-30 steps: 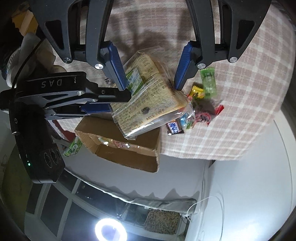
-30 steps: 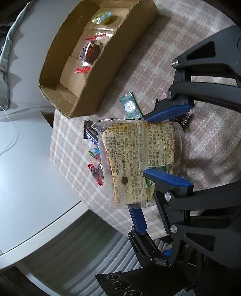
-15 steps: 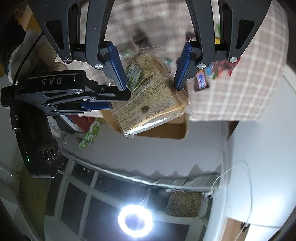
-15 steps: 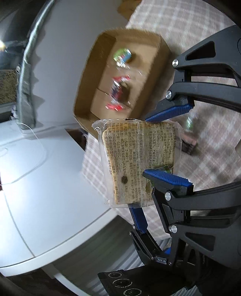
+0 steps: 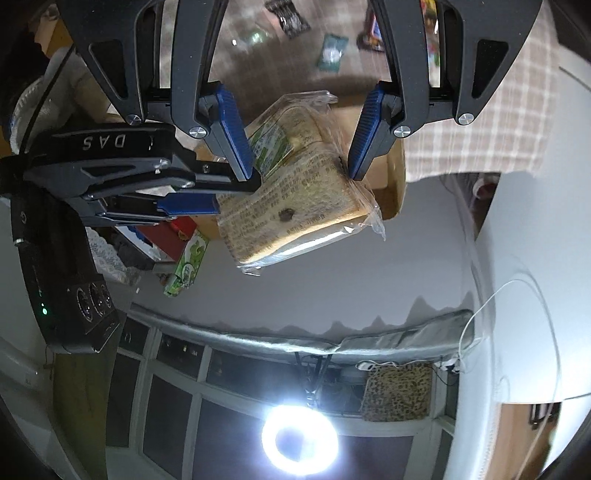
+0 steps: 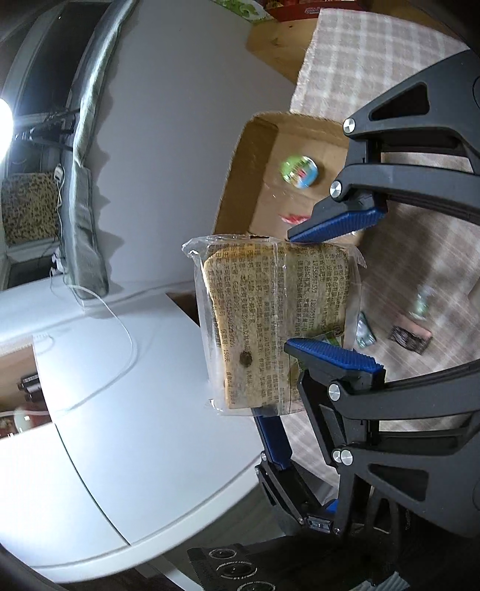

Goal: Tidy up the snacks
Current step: 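Carry the bread loaf into the box and lower it onto the bottom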

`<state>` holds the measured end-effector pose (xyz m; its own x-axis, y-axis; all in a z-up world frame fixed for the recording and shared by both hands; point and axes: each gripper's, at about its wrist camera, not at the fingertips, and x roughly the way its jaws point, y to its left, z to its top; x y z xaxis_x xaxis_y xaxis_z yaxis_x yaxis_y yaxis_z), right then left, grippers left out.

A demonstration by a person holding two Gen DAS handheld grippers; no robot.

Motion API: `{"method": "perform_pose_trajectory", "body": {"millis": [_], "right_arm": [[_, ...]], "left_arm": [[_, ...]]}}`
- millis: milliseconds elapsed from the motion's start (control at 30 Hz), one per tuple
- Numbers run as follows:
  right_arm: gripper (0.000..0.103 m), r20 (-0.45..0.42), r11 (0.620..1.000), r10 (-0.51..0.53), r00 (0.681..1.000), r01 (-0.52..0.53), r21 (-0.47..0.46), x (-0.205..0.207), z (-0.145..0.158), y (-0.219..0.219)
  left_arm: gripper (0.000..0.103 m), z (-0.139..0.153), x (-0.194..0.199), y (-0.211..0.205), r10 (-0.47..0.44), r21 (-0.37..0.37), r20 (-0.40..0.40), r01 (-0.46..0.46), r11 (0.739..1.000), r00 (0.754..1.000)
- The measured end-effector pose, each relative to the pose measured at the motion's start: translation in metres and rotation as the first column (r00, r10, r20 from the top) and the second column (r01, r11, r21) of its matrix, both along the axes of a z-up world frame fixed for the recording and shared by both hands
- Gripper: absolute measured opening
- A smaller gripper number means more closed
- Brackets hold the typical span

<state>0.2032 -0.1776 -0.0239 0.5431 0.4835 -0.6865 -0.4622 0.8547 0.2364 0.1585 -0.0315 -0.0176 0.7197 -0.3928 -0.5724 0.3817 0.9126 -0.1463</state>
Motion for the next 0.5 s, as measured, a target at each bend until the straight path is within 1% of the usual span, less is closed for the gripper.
{"method": "perform_pose_trajectory", "body": {"millis": [100, 233, 500], "right_arm": [[0.056, -0.015, 1.0, -0.018, 1.0, 0.018, 0.002, 0.014, -0.005, -0.004], [0.056, -0.048, 0.999, -0.044, 0.998, 0.045, 0.018, 0.037, -0.017, -0.012], [0.055, -0.119, 0.996, -0.085, 0.989, 0.088, 0.02, 0.074, -0.059, -0.019]], "left_arm": [[0.052, -0.002, 0.017, -0.004, -0.008, 0.005, -0.019, 0.008, 1.0, 1.0], [0.052, -0.015, 0.043, -0.007, -0.017, -0.009, -0.075, 0.016, 1.0, 0.997], [0.05, -0.047, 0.073, -0.013, -0.009, -0.028, -0.166, 0.004, 1.0, 0.986]]}}
